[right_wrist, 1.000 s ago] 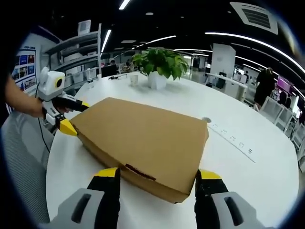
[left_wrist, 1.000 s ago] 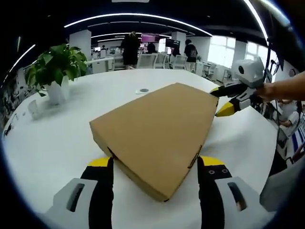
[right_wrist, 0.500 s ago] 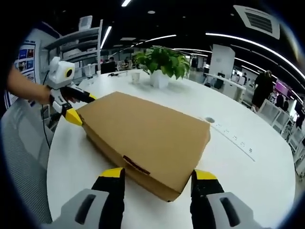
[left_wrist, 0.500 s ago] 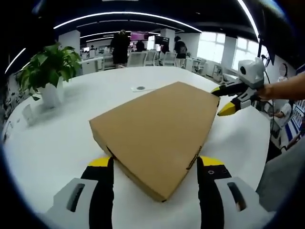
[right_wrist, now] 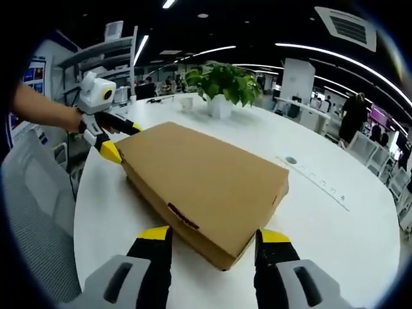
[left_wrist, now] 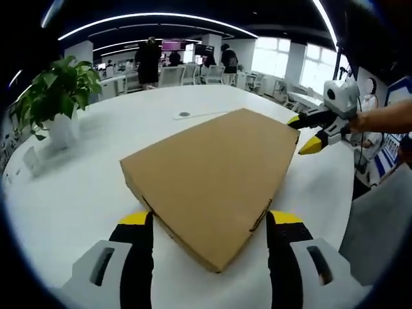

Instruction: Operate the shoe box by opening the lid, removing the specified soft item, and placing it in the target area until the item is outside and the box remains undamaged.

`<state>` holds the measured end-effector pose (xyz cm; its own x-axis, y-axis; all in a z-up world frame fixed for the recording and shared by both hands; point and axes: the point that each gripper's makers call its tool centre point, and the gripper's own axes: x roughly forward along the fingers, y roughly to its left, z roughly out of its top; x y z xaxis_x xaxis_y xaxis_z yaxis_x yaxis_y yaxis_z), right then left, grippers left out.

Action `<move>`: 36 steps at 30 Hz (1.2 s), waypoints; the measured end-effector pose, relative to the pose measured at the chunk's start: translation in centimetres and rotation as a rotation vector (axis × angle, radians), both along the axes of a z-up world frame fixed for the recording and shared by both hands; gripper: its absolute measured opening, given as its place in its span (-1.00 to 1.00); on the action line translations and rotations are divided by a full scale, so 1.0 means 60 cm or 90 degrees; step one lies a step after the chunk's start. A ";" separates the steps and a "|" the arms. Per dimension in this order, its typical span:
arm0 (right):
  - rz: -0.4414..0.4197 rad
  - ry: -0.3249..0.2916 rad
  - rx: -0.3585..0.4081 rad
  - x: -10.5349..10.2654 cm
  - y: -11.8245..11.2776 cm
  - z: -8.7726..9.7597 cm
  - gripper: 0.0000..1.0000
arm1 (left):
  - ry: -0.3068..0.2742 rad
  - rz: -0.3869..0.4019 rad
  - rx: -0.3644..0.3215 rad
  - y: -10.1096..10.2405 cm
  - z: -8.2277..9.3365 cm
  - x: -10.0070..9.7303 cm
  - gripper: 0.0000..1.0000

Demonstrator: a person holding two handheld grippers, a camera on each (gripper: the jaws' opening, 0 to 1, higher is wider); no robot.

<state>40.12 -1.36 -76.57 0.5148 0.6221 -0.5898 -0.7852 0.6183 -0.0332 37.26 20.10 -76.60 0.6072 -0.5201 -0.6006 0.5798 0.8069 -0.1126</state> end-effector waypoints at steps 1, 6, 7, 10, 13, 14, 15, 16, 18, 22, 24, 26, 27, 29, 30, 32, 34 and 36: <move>-0.002 0.000 0.001 -0.003 0.002 0.000 -0.04 | 0.000 -0.003 0.000 0.001 0.000 -0.001 0.47; -0.021 0.002 0.014 -0.019 0.013 0.002 -0.07 | 0.002 -0.021 0.002 0.013 0.001 -0.007 0.47; -0.027 0.000 0.016 -0.023 0.017 0.002 -0.08 | 0.002 -0.025 0.002 0.017 0.001 -0.010 0.47; -0.044 0.004 0.026 -0.030 0.026 0.004 -0.12 | 0.008 -0.037 0.007 0.028 0.001 -0.013 0.47; -0.042 0.004 0.024 -0.042 0.037 0.005 -0.16 | 0.014 -0.049 0.011 0.041 0.001 -0.019 0.47; -0.037 -0.001 0.018 -0.047 0.040 0.003 -0.18 | 0.016 -0.054 0.013 0.046 0.001 -0.021 0.46; -0.038 -0.001 0.019 -0.050 0.042 0.003 -0.20 | 0.017 -0.057 0.014 0.049 0.001 -0.023 0.46; -0.038 0.001 0.023 -0.054 0.046 0.004 -0.19 | 0.019 -0.061 0.016 0.053 0.001 -0.025 0.46; -0.037 0.001 0.023 -0.063 0.054 0.004 -0.19 | 0.019 -0.067 0.016 0.059 0.001 -0.029 0.46; -0.048 0.007 0.039 -0.073 0.066 0.006 -0.14 | 0.018 -0.076 0.017 0.068 0.001 -0.034 0.46; -0.052 0.005 0.043 -0.083 0.073 0.006 -0.13 | 0.018 -0.081 0.019 0.073 0.001 -0.038 0.46; -0.055 0.004 0.046 -0.087 0.077 0.006 -0.13 | 0.018 -0.085 0.020 0.078 0.001 -0.041 0.46; -0.057 0.005 0.049 -0.091 0.080 0.007 -0.14 | 0.018 -0.088 0.020 0.081 0.001 -0.043 0.46; -0.058 0.005 0.050 -0.095 0.083 0.008 -0.15 | 0.020 -0.093 0.020 0.086 0.001 -0.045 0.46; -0.058 0.006 0.051 -0.099 0.086 0.008 -0.15 | 0.020 -0.098 0.021 0.089 0.001 -0.046 0.46; -0.058 0.010 0.054 -0.107 0.091 0.008 -0.15 | 0.023 -0.106 0.024 0.094 0.001 -0.049 0.46; -0.056 0.009 0.050 -0.114 0.095 0.008 -0.16 | 0.024 -0.114 0.026 0.098 0.001 -0.051 0.46; -0.058 0.012 0.053 -0.122 0.099 0.008 -0.15 | 0.025 -0.120 0.027 0.102 0.000 -0.054 0.46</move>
<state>32.82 4.59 -76.08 0.5604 0.6205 -0.5485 -0.7256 0.6872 0.0361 34.05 26.24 -76.57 0.4766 -0.5965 -0.6458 0.7169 0.6889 -0.1072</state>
